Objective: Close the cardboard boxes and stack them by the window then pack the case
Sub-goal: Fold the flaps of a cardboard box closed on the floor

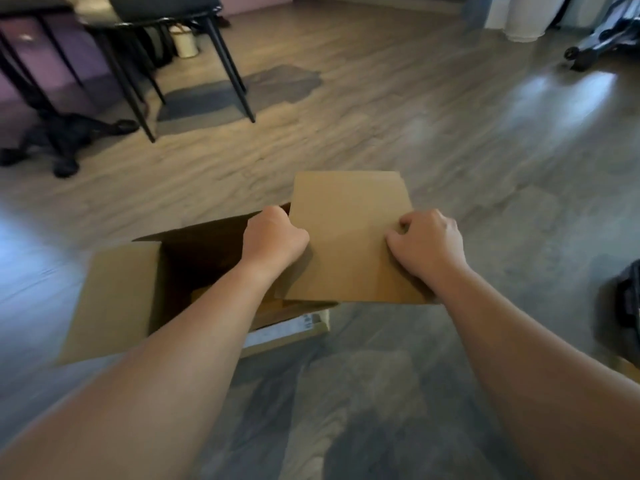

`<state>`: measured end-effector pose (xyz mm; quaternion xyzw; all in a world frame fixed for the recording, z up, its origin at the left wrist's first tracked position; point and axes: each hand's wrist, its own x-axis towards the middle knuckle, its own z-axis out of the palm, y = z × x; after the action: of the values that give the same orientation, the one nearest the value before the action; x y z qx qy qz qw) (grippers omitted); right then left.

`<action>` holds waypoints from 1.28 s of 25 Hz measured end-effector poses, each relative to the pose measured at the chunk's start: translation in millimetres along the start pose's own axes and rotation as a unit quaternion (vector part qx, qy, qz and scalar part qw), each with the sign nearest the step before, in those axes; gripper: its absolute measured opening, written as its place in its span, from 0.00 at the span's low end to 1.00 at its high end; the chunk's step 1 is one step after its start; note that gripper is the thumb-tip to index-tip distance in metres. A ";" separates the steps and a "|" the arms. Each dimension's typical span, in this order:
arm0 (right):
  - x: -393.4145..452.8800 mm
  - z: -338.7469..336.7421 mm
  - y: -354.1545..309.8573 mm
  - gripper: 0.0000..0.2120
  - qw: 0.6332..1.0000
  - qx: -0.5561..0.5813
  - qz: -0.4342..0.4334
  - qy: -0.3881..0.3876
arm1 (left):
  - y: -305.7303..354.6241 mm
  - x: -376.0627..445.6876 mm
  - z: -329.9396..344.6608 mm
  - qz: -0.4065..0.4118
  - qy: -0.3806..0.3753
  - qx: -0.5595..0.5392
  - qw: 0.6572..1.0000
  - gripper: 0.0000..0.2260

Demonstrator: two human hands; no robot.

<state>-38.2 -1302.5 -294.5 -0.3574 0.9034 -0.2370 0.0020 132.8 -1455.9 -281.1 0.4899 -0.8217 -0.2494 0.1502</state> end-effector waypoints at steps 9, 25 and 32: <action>-21.6 12.5 -12.7 0.08 0.999 0.009 0.039 0.005 | -44.0 -6.1 -11.5 -0.004 -0.105 -0.052 0.993 0.15; -45.9 19.3 -43.1 0.07 0.998 -0.024 -0.012 -0.051 | -90.9 -15.4 -13.1 -0.067 -0.125 -0.037 0.989 0.05; -88.8 72.7 -109.1 0.07 0.982 0.007 -0.085 -0.170 | -145.5 0.0 -42.6 -0.157 -0.057 0.044 0.985 0.09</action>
<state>110.8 -1345.1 -326.9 -0.4677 0.8546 -0.1786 0.1377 260.0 -1524.6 -326.7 0.6038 -0.7523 -0.2604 0.0406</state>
